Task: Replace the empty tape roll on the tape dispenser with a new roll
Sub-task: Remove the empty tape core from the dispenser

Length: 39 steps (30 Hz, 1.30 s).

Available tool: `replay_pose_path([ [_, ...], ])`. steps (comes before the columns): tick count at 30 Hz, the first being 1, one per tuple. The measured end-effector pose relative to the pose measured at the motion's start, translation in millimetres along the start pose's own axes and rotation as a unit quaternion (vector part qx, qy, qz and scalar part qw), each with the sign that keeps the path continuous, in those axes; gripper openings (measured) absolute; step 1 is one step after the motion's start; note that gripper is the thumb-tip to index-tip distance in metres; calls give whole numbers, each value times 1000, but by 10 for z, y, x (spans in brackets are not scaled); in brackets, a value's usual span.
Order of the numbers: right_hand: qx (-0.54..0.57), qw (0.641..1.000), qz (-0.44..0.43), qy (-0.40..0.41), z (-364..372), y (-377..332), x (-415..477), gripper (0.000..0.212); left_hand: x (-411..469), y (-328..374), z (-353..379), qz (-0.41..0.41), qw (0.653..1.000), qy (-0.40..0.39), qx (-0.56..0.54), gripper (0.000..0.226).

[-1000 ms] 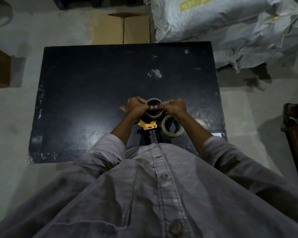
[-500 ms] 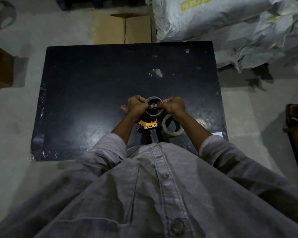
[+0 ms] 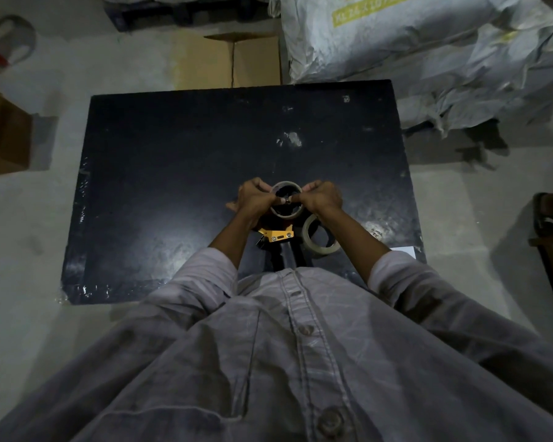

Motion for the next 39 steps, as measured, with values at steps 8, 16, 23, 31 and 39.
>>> replay_pose_path([
  [8,11,1000,0,1,-4,23,-40,38,-173,121,-20,10,1000,0,5,50],
  [16,20,1000,-20,-5,12,31,-31,31,-200,121,-57,27,998,-48,1,51],
  [23,121,991,-47,-44,41,186,20,36,-790,520,-65,37,995,-91,35,38],
  [31,94,994,-34,-50,12,153,18,46,-923,584,-94,74,980,-162,90,24],
  [39,74,995,-30,-57,-29,98,-4,49,-983,614,-156,108,971,-184,105,33],
])
Point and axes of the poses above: each hand's wrist, its own x-axis towards the middle knuckle, its own z-axis out of the palm, y = z × x, the point moved 4 cm from there along x, towards the middle knuckle, and after that the axes turned 14 degrees about -y, right-handed, at the moved point
